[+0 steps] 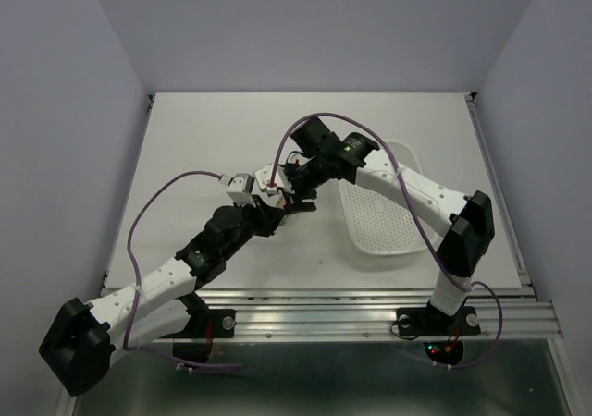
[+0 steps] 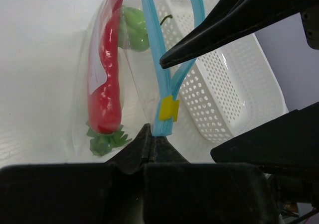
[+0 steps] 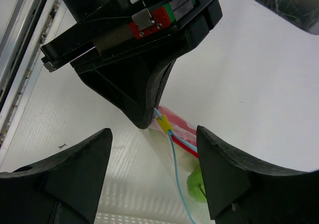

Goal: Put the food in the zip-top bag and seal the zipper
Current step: Zip the zipper food storage bag at the center of the board.

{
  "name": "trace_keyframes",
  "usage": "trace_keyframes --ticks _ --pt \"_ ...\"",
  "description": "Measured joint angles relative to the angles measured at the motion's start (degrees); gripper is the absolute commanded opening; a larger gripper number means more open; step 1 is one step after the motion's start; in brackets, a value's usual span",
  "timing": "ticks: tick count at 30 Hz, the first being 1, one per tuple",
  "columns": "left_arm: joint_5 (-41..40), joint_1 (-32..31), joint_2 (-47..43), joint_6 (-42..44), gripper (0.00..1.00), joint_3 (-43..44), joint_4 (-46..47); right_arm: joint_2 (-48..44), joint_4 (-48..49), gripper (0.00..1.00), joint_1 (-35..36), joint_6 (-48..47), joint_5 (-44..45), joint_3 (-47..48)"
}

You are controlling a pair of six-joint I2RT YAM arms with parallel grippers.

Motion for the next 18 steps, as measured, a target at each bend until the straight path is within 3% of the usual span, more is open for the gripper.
trace_keyframes --ticks 4,13,18 --pt "0.15 0.00 0.00 -0.33 0.00 -0.02 0.00 0.04 1.27 0.61 0.02 0.26 0.26 -0.42" --pt "0.48 0.00 -0.02 -0.72 0.00 -0.02 0.02 1.84 2.73 0.53 0.17 0.42 0.70 -0.44" --pt "0.83 0.00 -0.02 -0.92 0.00 -0.02 0.02 2.89 2.97 0.39 0.74 0.55 0.79 -0.44"
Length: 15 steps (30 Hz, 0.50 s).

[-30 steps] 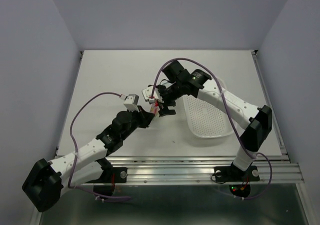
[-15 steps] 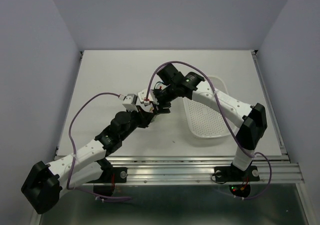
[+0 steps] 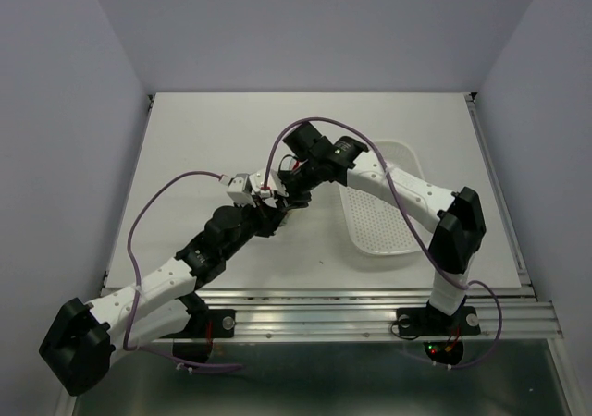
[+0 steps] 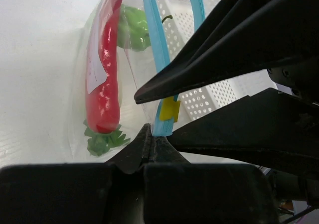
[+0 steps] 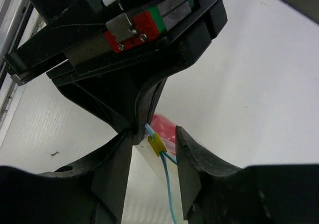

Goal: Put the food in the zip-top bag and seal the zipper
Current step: Zip the zipper food storage bag at the center of the board.

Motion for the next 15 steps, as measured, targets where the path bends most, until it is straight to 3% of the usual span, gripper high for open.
trace_keyframes --ticks 8,15 --pt "-0.68 0.04 -0.11 -0.31 0.00 -0.26 0.04 0.09 -0.48 0.23 0.09 -0.15 0.11 0.00" --pt "-0.94 0.00 -1.77 -1.14 0.00 -1.90 0.00 0.72 -0.63 0.15 0.37 -0.44 1.60 0.04"
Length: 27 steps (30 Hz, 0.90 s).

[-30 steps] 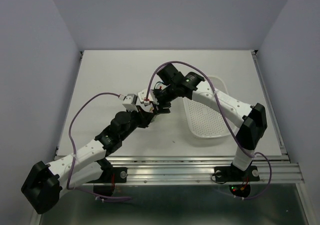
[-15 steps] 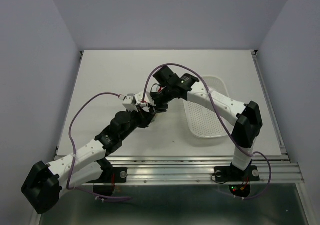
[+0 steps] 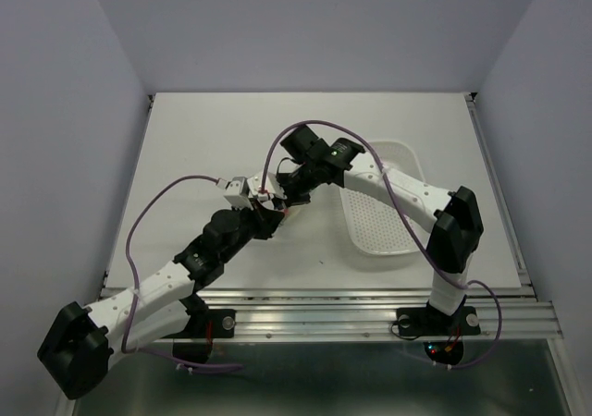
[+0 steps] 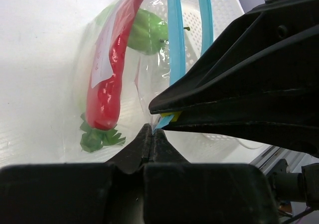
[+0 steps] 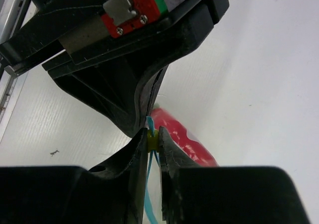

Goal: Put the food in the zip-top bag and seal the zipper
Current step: Zip the zipper food storage bag at the center of the board.

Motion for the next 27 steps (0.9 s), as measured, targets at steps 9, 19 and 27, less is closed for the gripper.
trace_keyframes --ticks 9,19,27 --pt "-1.81 -0.02 -2.97 -2.12 0.00 -1.16 -0.50 0.13 0.68 0.07 0.26 0.07 3.26 0.00" --pt "-4.68 -0.26 -5.16 -4.94 0.00 -2.71 -0.83 0.13 1.60 0.07 1.57 0.07 7.69 0.00" --pt "-6.08 -0.26 -7.76 -6.78 0.00 -3.96 -0.81 0.13 1.99 0.07 1.86 -0.22 10.32 0.00"
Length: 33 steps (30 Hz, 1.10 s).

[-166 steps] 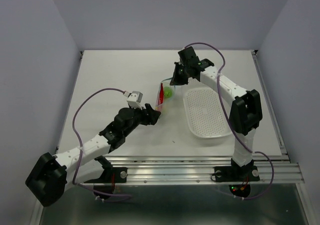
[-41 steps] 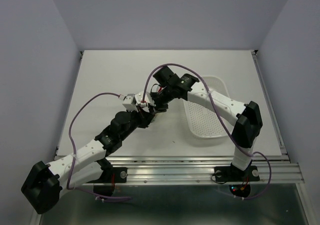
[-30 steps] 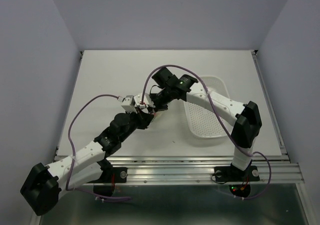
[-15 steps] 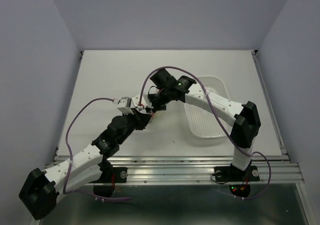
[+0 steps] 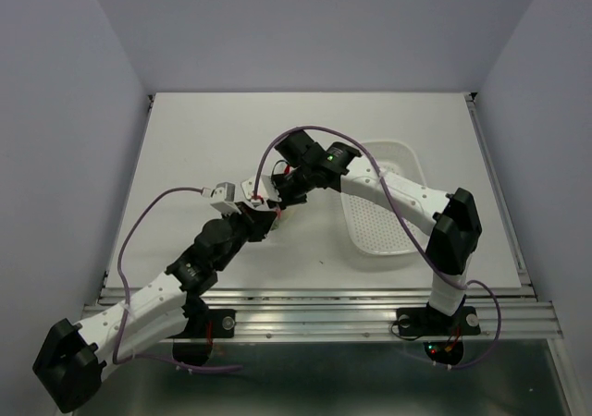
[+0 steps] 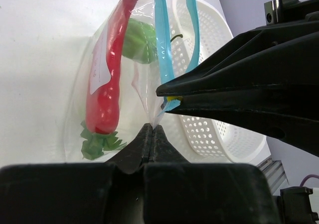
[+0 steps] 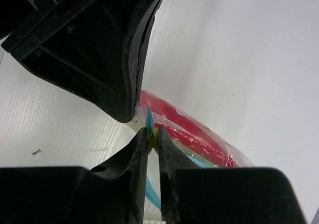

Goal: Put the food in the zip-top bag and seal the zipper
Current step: Zip the zipper food storage bag at the center of the board.

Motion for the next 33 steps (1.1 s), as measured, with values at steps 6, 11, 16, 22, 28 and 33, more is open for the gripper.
trace_keyframes --ticks 6,11,16,22,28,33 --pt "-0.37 0.00 -0.83 -1.07 0.00 -0.74 0.48 0.00 -0.02 0.06 -0.11 -0.20 1.70 0.00" --pt "-0.33 0.00 -0.90 -1.57 0.00 -0.90 0.98 0.00 -0.07 0.07 -0.57 -0.20 2.19 0.15" --pt "-0.31 0.00 -0.57 -2.19 0.00 -1.07 2.99 0.02 -1.60 0.06 -1.44 -0.76 1.70 1.97" --pt "-0.37 0.02 -1.86 -3.10 0.00 -2.71 3.89 0.02 -1.64 0.05 -1.66 -1.44 4.87 2.08" --pt "-0.42 0.02 -1.86 -3.48 0.00 -2.73 3.37 0.02 -1.55 0.06 -3.45 -1.84 9.29 2.27" --pt "-0.39 0.02 -1.88 -3.54 0.00 -2.82 2.86 0.02 -1.44 0.06 -5.57 -1.90 11.80 2.27"
